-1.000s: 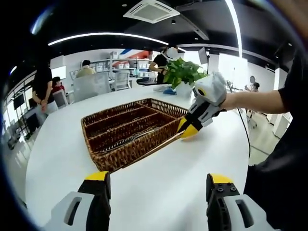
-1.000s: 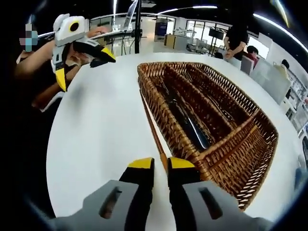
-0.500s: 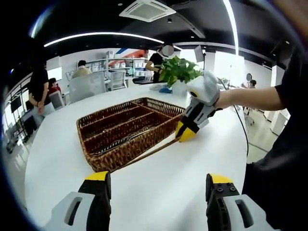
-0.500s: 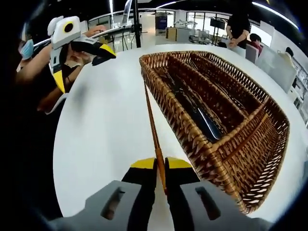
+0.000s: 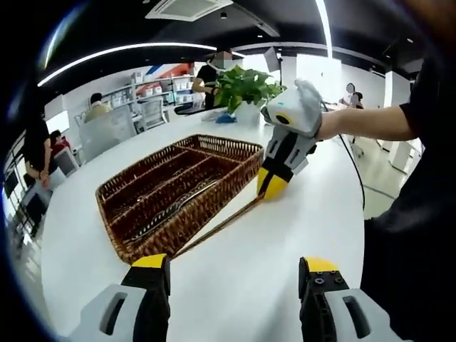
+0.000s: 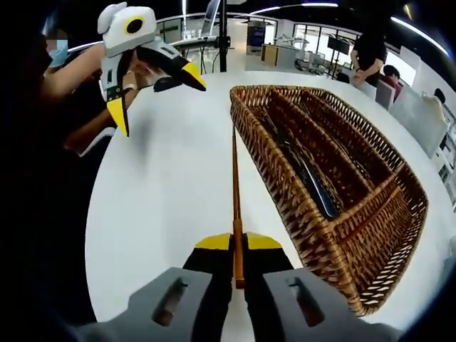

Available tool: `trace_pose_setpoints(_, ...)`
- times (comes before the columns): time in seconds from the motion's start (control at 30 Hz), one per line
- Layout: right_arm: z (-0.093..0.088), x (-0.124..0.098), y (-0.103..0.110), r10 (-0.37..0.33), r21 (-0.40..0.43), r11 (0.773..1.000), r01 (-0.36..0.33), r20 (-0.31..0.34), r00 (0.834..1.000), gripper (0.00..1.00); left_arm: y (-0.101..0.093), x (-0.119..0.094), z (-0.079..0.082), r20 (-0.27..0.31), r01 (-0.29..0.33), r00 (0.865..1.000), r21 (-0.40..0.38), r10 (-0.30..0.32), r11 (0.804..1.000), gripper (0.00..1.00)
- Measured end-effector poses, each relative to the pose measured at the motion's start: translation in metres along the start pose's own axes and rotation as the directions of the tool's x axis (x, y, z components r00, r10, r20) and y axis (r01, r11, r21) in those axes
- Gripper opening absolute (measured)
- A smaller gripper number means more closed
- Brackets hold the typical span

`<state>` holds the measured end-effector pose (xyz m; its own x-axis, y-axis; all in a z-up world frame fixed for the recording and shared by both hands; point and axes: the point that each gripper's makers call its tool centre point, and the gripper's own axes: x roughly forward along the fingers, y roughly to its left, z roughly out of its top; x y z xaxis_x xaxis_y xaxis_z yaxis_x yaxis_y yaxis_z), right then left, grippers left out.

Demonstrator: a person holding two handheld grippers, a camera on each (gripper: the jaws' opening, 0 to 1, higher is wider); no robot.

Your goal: Arrange the knives, forks, and spoons in their matching storage slots by inserting each utensil handle-first until every utensil is classified and aligned in the correct compartment

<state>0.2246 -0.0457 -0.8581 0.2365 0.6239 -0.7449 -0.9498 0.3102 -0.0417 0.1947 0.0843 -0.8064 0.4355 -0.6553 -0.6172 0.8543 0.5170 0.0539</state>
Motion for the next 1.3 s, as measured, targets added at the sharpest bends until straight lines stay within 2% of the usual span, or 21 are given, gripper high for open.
trace_pose_setpoints(0.17,0.008,-0.007,0.005,0.001,-0.005,1.0,-0.001,0.027,1.0,0.01,-0.003,0.009,0.01,-0.038,0.055,0.998,0.091,-0.052,0.994,0.68)
trace_pose_setpoints(0.3,0.016,-0.012,0.013,0.007,-0.038,0.999,-0.005,0.036,0.999,0.02,-0.003,0.017,0.017,-0.088,0.101,0.992,0.188,-0.086,0.977,0.62)
trace_pose_setpoints(0.43,0.026,-0.016,0.02,0.012,-0.072,0.997,-0.008,0.046,0.999,0.02,-0.007,0.024,0.022,-0.144,0.164,0.981,0.234,-0.133,0.958,0.49)
trace_pose_setpoints(0.6,0.035,-0.017,0.031,0.035,-0.132,0.991,-0.029,0.043,0.998,0.02,-0.011,0.028,0.016,-0.261,0.259,0.947,0.287,-0.185,0.922,0.31)
trace_pose_setpoints(0.67,0.038,-0.018,0.035,0.038,-0.156,0.987,-0.031,0.041,0.998,0.02,-0.012,0.029,0.014,-0.295,0.282,0.935,0.286,-0.196,0.916,0.27)
trace_pose_setpoints(0.8,0.044,-0.017,0.042,0.054,-0.185,0.982,-0.046,0.038,0.998,0.02,-0.02,0.027,0.007,-0.383,0.365,0.892,0.302,-0.239,0.881,0.19)
trace_pose_setpoints(0.9,0.05,-0.017,0.049,0.068,-0.206,0.977,-0.058,0.04,0.997,0.02,-0.02,0.027,0.003,-0.437,0.393,0.868,0.309,-0.238,0.866,0.16)
trace_pose_setpoints(0.97,0.053,-0.016,0.051,0.074,-0.218,0.974,-0.064,0.039,0.997,0.02,-0.02,0.026,-0.002,-0.48,0.419,0.844,0.309,-0.24,0.854,0.13)
trace_pose_setpoints(1.03,0.056,-0.016,0.053,0.078,-0.225,0.972,-0.067,0.041,0.996,0.02,-0.021,0.026,-0.005,-0.501,0.435,0.831,0.313,-0.242,0.845,0.12)
trace_pose_setpoints(1.07,0.057,-0.016,0.053,0.081,-0.229,0.971,-0.07,0.042,0.996,0.02,-0.022,0.025,-0.008,-0.521,0.447,0.817,0.302,-0.246,0.842,0.12)
trace_pose_setpoints(1.13,0.057,-0.016,0.054,0.085,-0.236,0.969,-0.074,0.039,0.996,0.02,-0.024,0.025,-0.01,-0.533,0.459,0.809,0.308,-0.248,0.833,0.1)
trace_pose_setpoints(1.3,0.056,-0.015,0.057,0.099,-0.254,0.963,-0.088,0.03,0.995,0.02,-0.024,0.026,-0.015,-0.554,0.476,0.793,0.302,-0.254,0.826,0.03)
